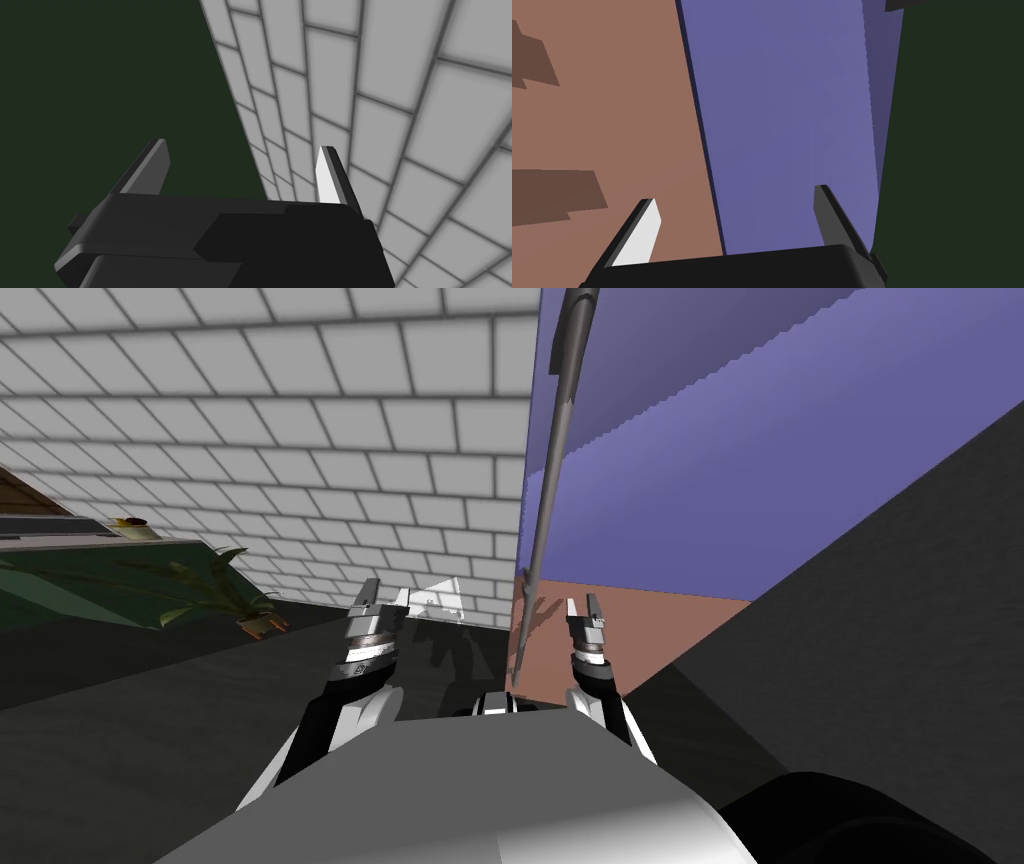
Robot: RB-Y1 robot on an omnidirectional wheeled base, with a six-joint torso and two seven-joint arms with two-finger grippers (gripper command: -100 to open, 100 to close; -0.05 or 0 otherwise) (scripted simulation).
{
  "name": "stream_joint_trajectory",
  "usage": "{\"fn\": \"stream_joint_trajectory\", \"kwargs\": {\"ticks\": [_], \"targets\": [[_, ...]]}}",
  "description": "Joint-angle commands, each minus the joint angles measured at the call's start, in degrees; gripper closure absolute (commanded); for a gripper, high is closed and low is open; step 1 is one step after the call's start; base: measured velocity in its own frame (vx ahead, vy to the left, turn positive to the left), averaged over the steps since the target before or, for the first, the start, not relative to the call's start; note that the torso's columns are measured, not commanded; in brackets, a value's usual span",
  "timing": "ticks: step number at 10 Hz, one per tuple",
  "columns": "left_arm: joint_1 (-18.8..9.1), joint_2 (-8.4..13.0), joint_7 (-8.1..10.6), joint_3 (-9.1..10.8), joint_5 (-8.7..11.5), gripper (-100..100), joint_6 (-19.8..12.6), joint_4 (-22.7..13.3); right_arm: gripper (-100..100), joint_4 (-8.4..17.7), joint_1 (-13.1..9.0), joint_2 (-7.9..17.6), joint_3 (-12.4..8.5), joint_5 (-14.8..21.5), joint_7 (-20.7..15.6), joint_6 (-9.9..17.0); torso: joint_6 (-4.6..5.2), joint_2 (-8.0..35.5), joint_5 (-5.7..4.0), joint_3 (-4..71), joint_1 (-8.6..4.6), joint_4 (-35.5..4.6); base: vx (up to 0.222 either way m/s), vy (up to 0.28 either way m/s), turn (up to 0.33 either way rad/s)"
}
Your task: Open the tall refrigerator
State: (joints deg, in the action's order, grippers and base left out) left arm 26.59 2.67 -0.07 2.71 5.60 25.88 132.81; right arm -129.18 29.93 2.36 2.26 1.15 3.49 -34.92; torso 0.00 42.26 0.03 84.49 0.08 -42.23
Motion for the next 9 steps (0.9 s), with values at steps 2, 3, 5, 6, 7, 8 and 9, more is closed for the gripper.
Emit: {"fn": "stream_joint_trajectory", "kwargs": {"ticks": [2, 3, 5, 6, 7, 8, 9], "targets": [[0.0, 0.0, 0.0, 0.0, 0.0, 0, 0.0, 0.0, -100, 1.21, 0.79, 5.21, -2.11, 1.05, -0.25, 0.92, 0.0, 0.07, -0.02, 0.04, 0.0, -0.06, -0.024, 0.089, 0.028], [0.0, 0.0, 0.0, 0.0, 0.0, 0, 0.0, 0.0, -100, 2.02, 1.31, 7.44, -3.36, 1.68, -0.39, 1.31, 0.0, 0.02, -0.02, 0.07, -0.07, -0.06, -0.003, 0.092, 0.033], [0.0, -0.01, 0.0, -0.01, 0.0, 0, 0.0, 0.0, -100, 2.92, 1.9, 10.22, -4.76, 2.38, -0.54, 1.75, 0.0, 0.02, 0.01, 0.09, 0.1, -0.05, -0.019, 0.134, 0.035], [0.0, 0.0, 0.0, 0.0, 0.0, 0, 0.0, 0.0, -100, 3.91, 2.53, 12.21, -6.29, 3.15, -0.71, 2.23, 0.0, 0.06, -0.01, 0.06, -0.06, -0.07, -0.027, 0.113, 0.039], [0.0, 0.0, 0.0, 0.0, 0.0, 0, 0.0, 0.0, -100, 3.91, 2.53, 12.81, -6.29, 3.15, -0.71, 2.23, 0.0, 0.08, -0.05, 0.04, -0.12, -0.07, -0.015, 0.091, 0.021], [0.0, 0.0, 0.0, 0.0, 0.0, 0, 0.0, 0.0, -100, 4.96, 3.21, 15.19, -7.93, 3.98, -0.9, 2.73, 0.0, 0.01, -0.06, 0.08, -0.2, -0.06, -0.023, 0.118, 0.053], [0.0, 0.0, 0.0, 0.0, 0.0, 0, 0.0, 0.0, -100, 6.07, 3.93, 16.81, -9.66, 4.86, -1.09, 3.25, -0.01, 0.03, -0.04, 0.08, -0.06, -0.05, -0.027, 0.184, 0.069]]}}
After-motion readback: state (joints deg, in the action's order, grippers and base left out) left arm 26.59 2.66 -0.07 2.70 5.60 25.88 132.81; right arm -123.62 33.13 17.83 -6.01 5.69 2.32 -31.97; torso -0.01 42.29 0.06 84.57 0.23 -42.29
